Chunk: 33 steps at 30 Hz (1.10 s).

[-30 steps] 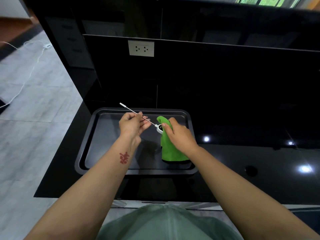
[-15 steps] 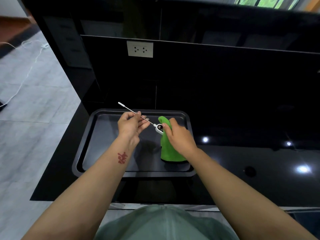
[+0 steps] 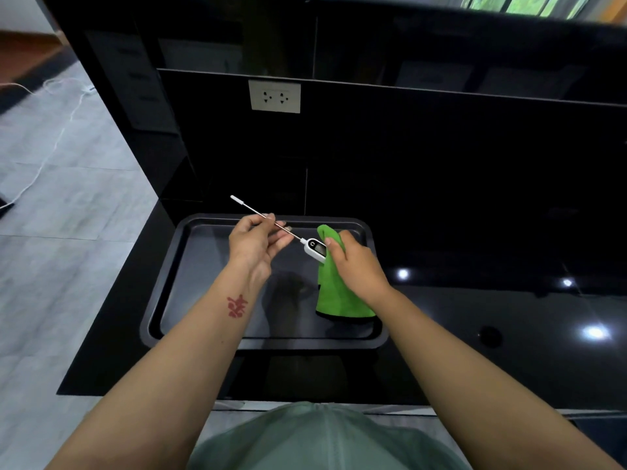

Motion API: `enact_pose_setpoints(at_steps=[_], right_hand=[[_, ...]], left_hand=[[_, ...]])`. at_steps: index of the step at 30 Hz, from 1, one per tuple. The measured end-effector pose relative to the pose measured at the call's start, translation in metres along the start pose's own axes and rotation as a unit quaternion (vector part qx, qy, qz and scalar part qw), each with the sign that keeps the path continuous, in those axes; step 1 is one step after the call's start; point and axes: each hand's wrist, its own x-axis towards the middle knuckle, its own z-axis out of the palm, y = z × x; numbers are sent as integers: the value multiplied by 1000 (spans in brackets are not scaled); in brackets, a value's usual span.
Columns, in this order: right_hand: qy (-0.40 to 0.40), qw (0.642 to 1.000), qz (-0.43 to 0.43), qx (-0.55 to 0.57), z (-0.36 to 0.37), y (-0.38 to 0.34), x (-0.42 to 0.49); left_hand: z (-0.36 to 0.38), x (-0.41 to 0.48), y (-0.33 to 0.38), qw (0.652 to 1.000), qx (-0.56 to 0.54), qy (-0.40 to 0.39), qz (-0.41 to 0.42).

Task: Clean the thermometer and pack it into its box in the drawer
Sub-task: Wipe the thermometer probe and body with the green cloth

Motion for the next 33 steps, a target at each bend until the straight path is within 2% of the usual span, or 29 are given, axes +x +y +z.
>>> enact_pose_setpoints(at_steps=[5, 11, 16, 20, 23, 28, 33], right_hand=[[7, 1000, 8, 13, 3, 5, 1], [0, 998, 27, 61, 5, 6, 5], [-25, 999, 8, 26, 4, 5, 1], [-42, 999, -14, -19, 4, -3, 1], [-49, 999, -13, -11, 6, -2, 1], [-32, 999, 3, -1, 3, 8, -1], [-17, 997, -26, -77, 2, -3, -4]], left_hand=[[-1, 0, 0, 1000, 3, 3, 10], [1, -5, -3, 996, 17, -83, 20], [-5, 1, -3, 999, 24, -20, 40], [-3, -7, -13, 998, 48, -32, 34], [0, -10, -13, 997, 57, -38, 34], [-5, -2, 4, 999, 10, 11, 47], [0, -9, -2, 999, 22, -4, 41]])
